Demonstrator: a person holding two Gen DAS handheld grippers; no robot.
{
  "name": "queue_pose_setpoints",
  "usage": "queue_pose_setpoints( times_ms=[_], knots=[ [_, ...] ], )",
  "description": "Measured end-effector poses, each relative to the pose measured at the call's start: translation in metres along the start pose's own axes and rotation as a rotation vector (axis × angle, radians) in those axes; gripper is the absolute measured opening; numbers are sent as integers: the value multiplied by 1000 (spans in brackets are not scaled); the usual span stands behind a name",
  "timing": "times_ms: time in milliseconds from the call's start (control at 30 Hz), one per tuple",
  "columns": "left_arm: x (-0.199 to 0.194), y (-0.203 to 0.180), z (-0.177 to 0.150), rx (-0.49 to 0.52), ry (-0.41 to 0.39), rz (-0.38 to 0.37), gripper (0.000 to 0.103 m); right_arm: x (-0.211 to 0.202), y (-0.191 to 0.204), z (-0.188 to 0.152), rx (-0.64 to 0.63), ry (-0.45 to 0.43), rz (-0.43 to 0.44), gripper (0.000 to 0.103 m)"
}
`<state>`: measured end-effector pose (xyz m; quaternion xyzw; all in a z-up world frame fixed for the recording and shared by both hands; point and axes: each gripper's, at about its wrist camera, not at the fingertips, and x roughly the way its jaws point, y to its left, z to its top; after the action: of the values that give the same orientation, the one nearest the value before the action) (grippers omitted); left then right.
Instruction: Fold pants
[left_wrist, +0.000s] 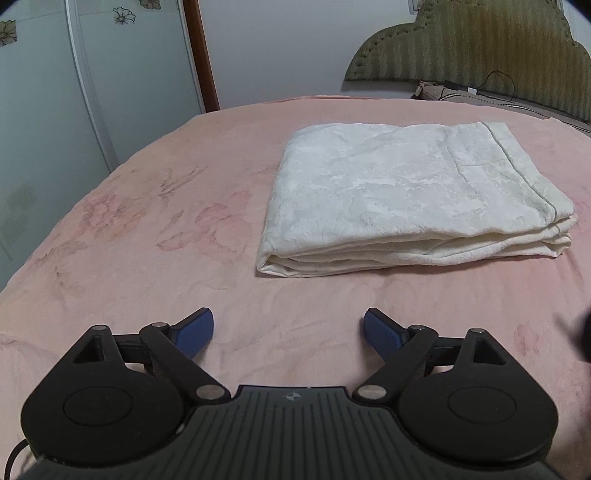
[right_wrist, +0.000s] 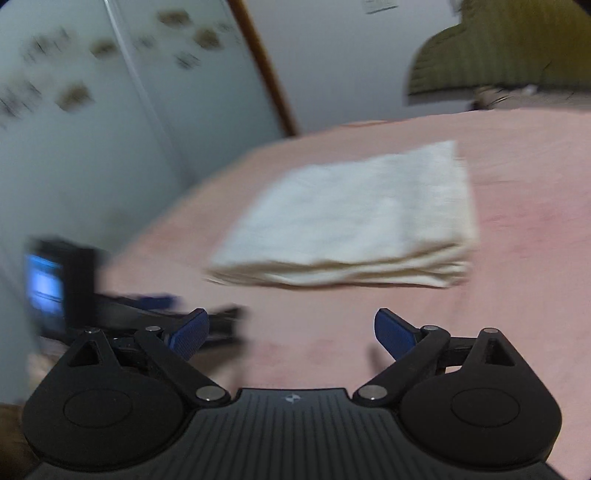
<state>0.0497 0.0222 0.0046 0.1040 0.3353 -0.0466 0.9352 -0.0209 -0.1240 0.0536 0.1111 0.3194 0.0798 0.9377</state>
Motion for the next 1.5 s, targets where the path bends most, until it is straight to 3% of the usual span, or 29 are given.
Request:
queue_pose_setpoints(
  times_ms=[267,633,1033,1233,1500],
  knots=[
    [-4,-1,-10,9,-47,22,99,33,4,-17,-60,0,-142,97],
    [-2,9,-13,-62,-34,-8,103,34,5,-19,-57,-3,-205,102],
    [-3,7,-15,-49,-44,5,103,36,6,-20,-58,10,-227,103],
    [-4,6,-15,-40,-50,6,103,33,1,-20,9,-10,-266,103],
    [-5,5,-16,-31,-55,17,103,36,6,-20,-30,8,-290,103]
  ],
)
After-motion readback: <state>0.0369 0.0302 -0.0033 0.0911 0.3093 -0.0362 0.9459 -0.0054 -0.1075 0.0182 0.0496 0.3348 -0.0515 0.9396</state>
